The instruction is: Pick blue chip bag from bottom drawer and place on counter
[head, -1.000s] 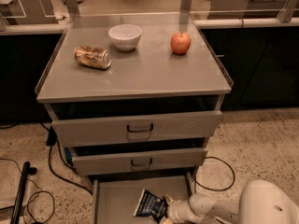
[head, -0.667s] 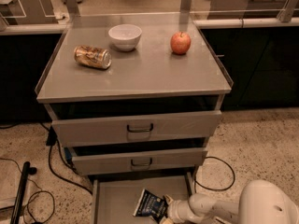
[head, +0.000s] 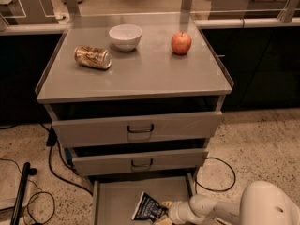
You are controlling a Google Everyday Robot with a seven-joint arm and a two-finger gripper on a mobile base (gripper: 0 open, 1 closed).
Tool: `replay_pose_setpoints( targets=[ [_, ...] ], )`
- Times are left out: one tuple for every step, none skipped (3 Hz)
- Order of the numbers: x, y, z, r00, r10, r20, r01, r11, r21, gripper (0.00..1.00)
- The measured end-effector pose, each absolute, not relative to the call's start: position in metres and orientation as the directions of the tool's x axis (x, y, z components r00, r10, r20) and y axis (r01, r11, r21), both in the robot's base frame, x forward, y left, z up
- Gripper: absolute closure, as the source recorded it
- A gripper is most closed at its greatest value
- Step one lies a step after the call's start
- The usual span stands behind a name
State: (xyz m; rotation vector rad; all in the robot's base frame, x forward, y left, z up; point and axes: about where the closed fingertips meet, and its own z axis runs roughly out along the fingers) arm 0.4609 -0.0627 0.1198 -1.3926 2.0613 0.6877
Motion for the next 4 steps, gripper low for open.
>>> replay_pose_setpoints(
  targets=[
    [0.4609, -0.0627, 0.1198, -0.309, -0.654, -0.69, -0.938, 0.331, 0.106, 0.64],
    [0.4608, -0.0626, 0.1198, -0.309, -0.654, -0.69, -0.938, 0.331, 0.106, 0.96],
    [0.4608, -0.0626, 0.1198, -0.309, -0.654, -0.69, -0.938, 0.331, 0.106, 1.0],
    [0.4608, -0.0626, 0.1231, -0.309, -0.654, -0.69, -0.938, 0.331, 0.106, 1.0]
  ],
)
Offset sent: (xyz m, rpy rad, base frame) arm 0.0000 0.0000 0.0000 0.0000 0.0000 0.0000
